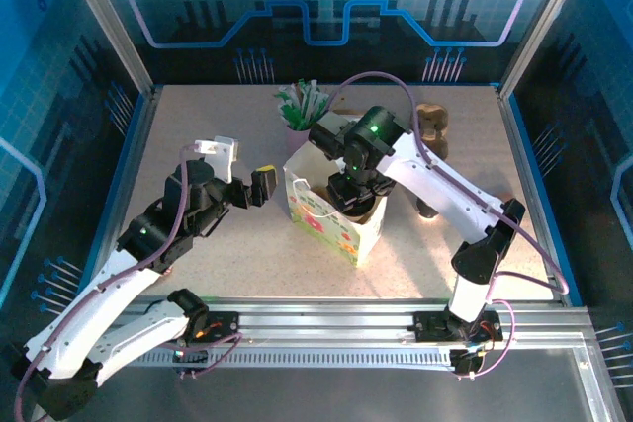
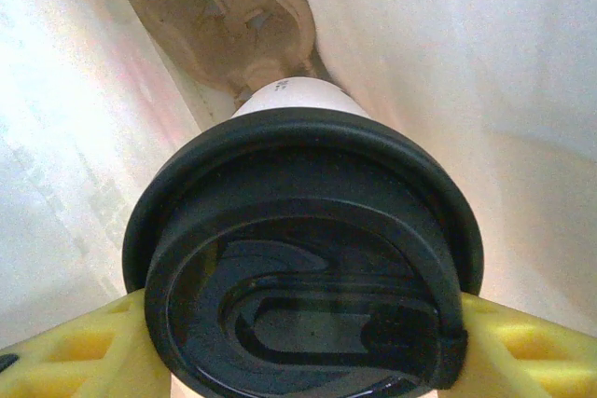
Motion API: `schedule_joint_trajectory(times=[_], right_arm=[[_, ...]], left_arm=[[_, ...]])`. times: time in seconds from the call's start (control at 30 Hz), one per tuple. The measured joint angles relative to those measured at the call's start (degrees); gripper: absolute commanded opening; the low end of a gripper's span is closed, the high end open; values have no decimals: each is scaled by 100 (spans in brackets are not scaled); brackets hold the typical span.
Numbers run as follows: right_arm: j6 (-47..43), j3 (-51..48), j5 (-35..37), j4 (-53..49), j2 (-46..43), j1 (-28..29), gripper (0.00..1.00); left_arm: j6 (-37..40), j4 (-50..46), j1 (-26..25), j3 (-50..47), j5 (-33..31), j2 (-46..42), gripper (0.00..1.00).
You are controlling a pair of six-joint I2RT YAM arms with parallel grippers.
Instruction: Pack the takeout coffee
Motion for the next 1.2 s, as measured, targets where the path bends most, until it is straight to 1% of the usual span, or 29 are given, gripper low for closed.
schedule_joint_trajectory(times=[0.47, 0.6, 0.8, 0.93, 1.07, 1.2], right_arm=[[-87, -35, -101, -2, 107, 92, 50], [-87, -35, -122, 0, 127, 101, 50], [-85, -35, -111, -2, 197, 114, 50], [-85, -35, -107, -2, 203, 131, 50], [-85, -35, -94, -2, 203, 138, 50], [-85, -35, -55, 0, 203, 138, 50]], left_arm=[[-2, 0, 2, 0, 4, 0, 99], [-70, -17, 2, 11, 120, 0, 99], [-708, -391, -94, 522, 614, 0, 99], [-1423, -529, -162, 824, 1123, -7, 99], [-2100, -667, -221, 824, 1576, 2, 95], [-2538, -748, -417, 822, 1805, 68, 90]])
